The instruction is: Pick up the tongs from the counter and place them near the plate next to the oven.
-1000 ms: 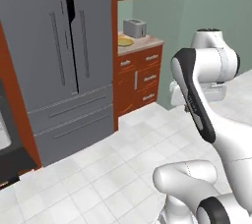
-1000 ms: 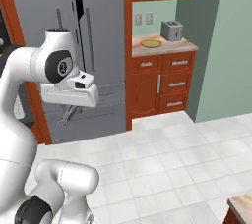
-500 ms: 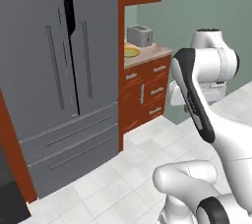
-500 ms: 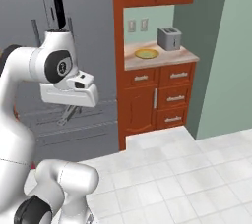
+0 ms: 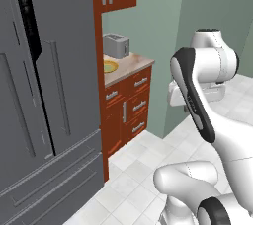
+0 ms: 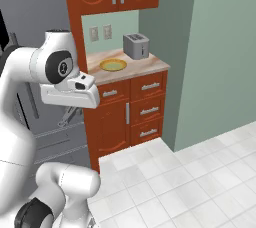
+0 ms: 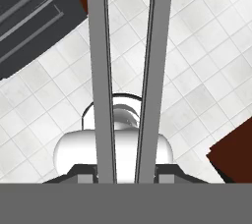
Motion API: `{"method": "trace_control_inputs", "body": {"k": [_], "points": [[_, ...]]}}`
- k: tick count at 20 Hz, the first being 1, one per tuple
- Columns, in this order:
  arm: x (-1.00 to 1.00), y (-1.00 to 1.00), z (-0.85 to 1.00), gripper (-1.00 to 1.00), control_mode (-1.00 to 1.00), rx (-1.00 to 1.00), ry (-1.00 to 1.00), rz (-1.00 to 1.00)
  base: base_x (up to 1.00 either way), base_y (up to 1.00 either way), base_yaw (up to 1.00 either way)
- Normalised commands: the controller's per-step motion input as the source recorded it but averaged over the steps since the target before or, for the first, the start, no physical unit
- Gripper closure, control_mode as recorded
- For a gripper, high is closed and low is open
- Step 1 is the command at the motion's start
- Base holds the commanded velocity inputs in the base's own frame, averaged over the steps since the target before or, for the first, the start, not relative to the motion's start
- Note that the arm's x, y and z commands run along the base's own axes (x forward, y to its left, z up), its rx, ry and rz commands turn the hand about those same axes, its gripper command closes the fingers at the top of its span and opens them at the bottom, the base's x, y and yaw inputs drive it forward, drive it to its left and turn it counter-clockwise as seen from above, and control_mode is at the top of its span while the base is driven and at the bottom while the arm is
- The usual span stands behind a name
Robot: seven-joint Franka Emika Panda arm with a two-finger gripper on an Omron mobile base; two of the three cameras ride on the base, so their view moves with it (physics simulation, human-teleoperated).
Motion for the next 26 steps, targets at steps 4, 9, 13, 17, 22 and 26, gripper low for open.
{"method": "trace_control_inputs", "body": {"k": [4,9,13,17,22,26], "points": [[0.0,0.0,0.0,1.0,1.0,0.0,0.0,0.0,0.74,-0.01,-0.13],[0.0,0.0,0.0,1.0,1.0,0.0,0.0,0.0,0.72,-0.3,0.07],[0.0,0.0,0.0,1.0,1.0,0.0,0.0,0.0,0.76,-0.5,0.29],[0.0,0.0,0.0,1.0,1.0,0.0,0.0,0.0,0.7,-0.23,0.41],[0.0,0.0,0.0,1.0,1.0,0.0,0.0,0.0,0.68,-0.14,0.43],[0.0,0.0,0.0,1.0,1.0,0.0,0.0,0.0,0.61,-0.61,0.43]]}}
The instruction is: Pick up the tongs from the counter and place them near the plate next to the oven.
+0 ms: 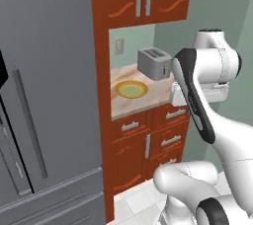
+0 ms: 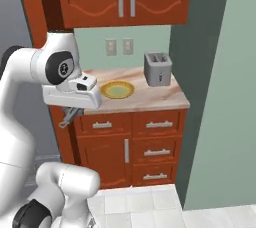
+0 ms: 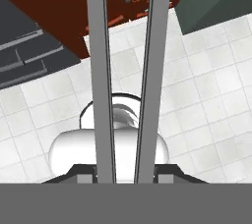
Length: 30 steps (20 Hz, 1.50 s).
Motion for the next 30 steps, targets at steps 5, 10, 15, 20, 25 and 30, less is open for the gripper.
{"method": "trace_control_inputs", "body": {"k": [5,10,15,20,25,30], "points": [[0.0,0.0,0.0,1.0,1.0,0.0,0.0,0.0,0.42,-0.78,0.47],[0.0,0.0,0.0,1.0,1.0,0.0,0.0,0.0,0.24,-0.39,0.5],[0.0,0.0,0.0,1.0,1.0,0.0,0.0,0.0,0.31,-0.29,0.5],[0.0,0.0,0.0,1.0,1.0,0.0,0.0,0.0,0.3,-0.42,0.34],[0.0,0.0,0.0,1.0,1.0,0.0,0.0,0.0,0.2,-0.57,0.07],[0.0,0.0,0.0,1.0,1.0,0.0,0.0,0.0,0.06,-0.22,-0.46]]}}
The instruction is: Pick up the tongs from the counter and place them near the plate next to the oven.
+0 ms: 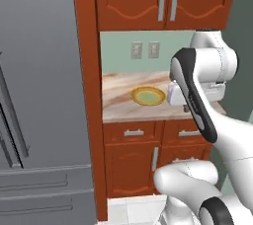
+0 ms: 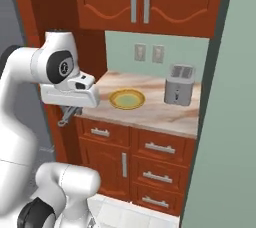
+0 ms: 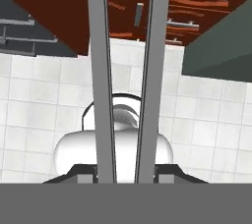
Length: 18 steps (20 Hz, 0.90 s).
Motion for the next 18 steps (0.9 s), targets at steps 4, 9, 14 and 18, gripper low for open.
{"method": "trace_control_inputs", "body": {"k": [4,9,14,18], "points": [[0.0,0.0,0.0,1.0,1.0,0.0,0.0,0.0,0.28,0.01,-0.51],[0.0,0.0,0.0,1.0,1.0,0.0,0.0,0.0,0.24,0.07,-0.39],[0.0,0.0,0.0,1.0,1.0,0.0,0.0,0.0,0.3,0.32,-0.15],[0.0,0.0,0.0,1.0,1.0,0.0,0.0,0.0,0.49,0.37,-0.12]]}}
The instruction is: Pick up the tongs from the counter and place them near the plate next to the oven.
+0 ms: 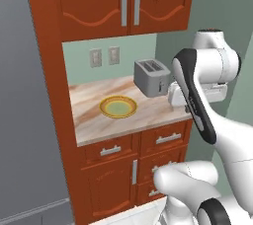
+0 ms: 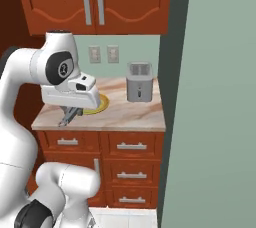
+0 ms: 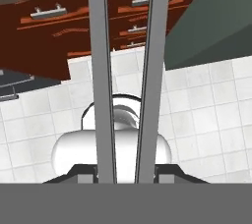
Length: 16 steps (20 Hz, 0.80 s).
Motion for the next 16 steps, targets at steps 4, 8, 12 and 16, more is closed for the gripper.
{"method": "trace_control_inputs", "body": {"k": [4,8,12,16], "points": [[0.0,0.0,0.0,1.0,1.0,0.0,0.0,0.0,0.61,0.4,-0.1],[0.0,0.0,0.0,1.0,1.0,0.0,0.0,0.0,0.4,0.36,-0.11],[0.0,0.0,0.0,1.0,1.0,0.0,0.0,0.0,0.19,0.13,-0.08],[0.04,0.02,-0.08,1.0,-1.0,0.0,0.0,-0.01,0.09,0.01,-0.03]]}}
